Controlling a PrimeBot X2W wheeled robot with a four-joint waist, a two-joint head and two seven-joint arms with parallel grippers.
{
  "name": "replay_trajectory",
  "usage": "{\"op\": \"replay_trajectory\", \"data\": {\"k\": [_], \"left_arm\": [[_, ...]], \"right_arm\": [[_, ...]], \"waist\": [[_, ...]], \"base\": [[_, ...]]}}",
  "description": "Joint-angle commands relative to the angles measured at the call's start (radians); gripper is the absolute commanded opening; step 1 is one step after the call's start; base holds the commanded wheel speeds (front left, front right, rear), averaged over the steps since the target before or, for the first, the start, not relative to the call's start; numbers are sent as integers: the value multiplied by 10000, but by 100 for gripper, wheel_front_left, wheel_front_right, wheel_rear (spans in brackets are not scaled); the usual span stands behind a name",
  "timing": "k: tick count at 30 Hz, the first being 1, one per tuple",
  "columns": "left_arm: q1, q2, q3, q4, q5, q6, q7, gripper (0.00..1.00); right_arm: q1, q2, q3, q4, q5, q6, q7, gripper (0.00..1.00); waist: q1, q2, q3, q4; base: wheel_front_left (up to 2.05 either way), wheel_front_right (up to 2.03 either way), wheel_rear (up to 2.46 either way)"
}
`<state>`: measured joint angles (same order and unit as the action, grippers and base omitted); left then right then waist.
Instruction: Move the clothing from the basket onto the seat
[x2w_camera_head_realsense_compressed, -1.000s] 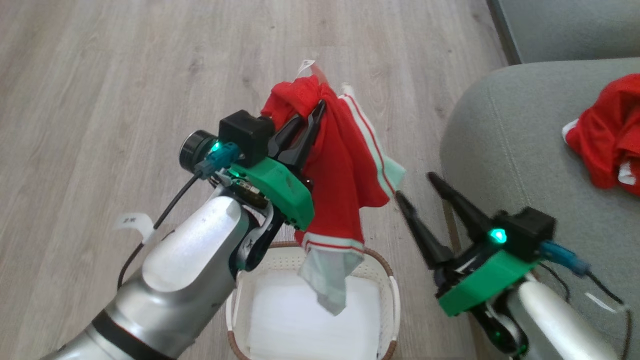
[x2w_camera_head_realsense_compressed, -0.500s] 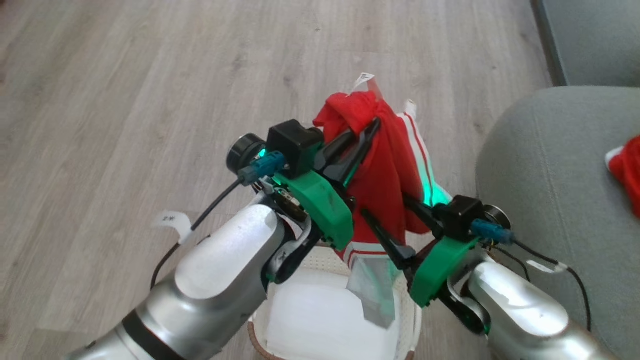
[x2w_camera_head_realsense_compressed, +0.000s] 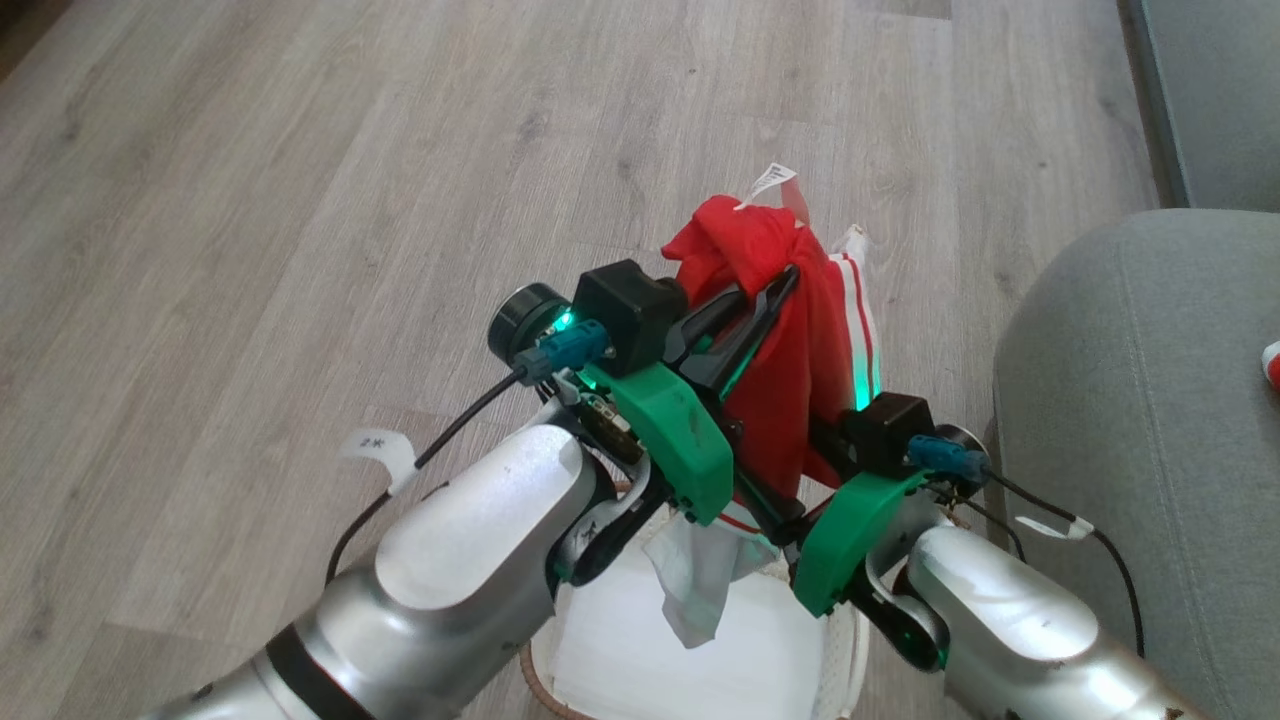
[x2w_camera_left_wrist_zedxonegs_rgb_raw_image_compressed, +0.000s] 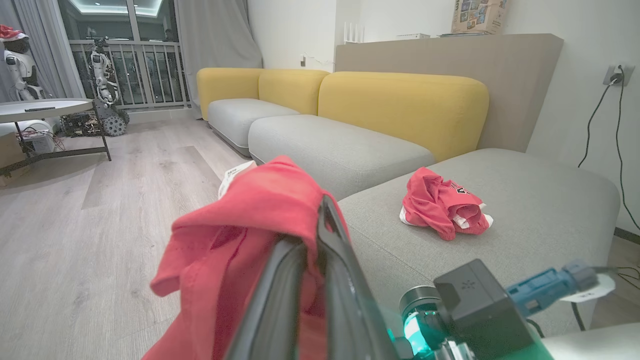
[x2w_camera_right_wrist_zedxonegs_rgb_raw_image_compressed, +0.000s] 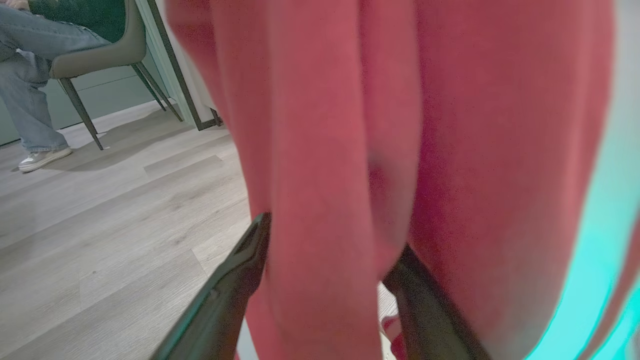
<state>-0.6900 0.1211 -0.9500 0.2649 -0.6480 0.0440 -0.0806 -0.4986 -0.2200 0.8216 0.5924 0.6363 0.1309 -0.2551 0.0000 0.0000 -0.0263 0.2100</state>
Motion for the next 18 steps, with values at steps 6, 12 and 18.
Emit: {"op": "replay_trajectory", "data": {"k": [6, 12, 18], "left_arm": [[-664, 27, 389, -341, -69, 80, -24, 0], [-559, 130, 450, -272, -142, 164, -85, 0], [-248, 369, 541, -126, -234, 329, -183, 0]], "right_arm": [[-432, 124, -39, -149, 131, -2, -67, 100], [-278, 21, -274, -513, 206, -2, -67, 0], [119, -267, -1005, -1069, 155, -2, -67, 0]], "waist": [[0, 0, 30, -17], [0, 0, 53, -152], [0, 0, 117, -433]], "base": [[0, 0, 0], [0, 0, 0], [0, 0, 0]]}}
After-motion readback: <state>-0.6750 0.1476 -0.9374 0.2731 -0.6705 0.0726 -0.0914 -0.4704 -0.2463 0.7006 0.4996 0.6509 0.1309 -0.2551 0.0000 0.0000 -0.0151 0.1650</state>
